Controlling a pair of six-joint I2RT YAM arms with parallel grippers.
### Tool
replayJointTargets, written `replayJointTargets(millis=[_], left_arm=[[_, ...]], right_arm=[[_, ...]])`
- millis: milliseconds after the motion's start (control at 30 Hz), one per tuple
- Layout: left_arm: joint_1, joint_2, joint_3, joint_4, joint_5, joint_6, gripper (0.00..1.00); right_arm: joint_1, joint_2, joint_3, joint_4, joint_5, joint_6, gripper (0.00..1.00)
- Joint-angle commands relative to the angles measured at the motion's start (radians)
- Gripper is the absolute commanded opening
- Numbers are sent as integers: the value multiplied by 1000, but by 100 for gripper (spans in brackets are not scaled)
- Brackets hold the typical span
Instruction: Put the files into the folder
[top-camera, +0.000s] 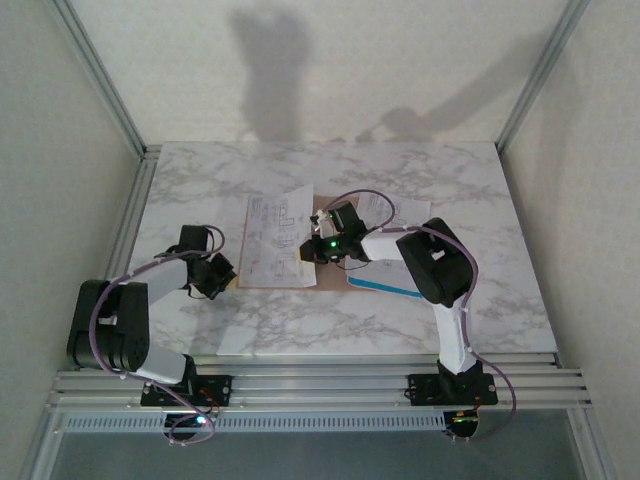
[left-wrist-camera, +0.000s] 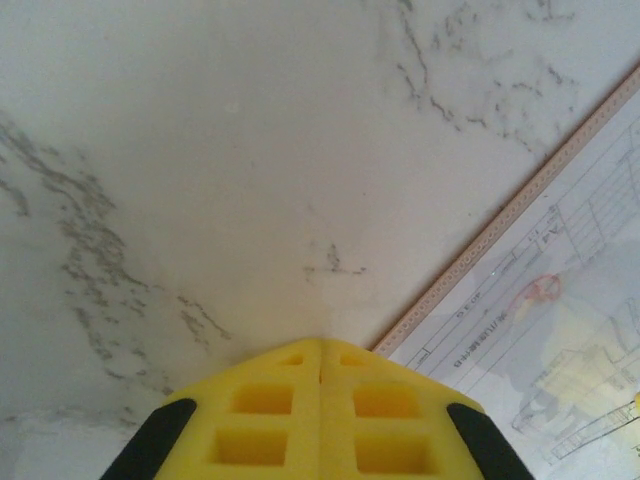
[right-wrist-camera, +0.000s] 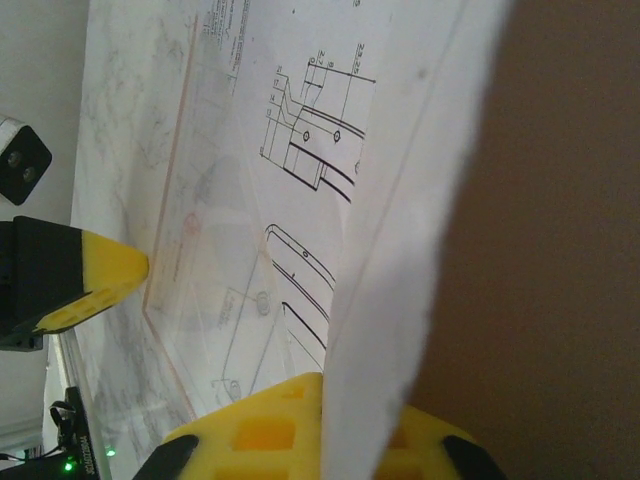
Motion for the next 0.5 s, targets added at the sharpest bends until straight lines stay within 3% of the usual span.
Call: replayJointTargets(millis=[0,200,467], left_arm=[[-51,49,-14,53,54,-14,0],[-55,37,-2,46,46,-17,0],[-59,-41,59,-58,-46,20,0]], right_arm=[[16,3,-16,-27,-4,-6,0],[17,-9,-15,-56,23,20,1],[9,-159,-48,-196,200,72,45]])
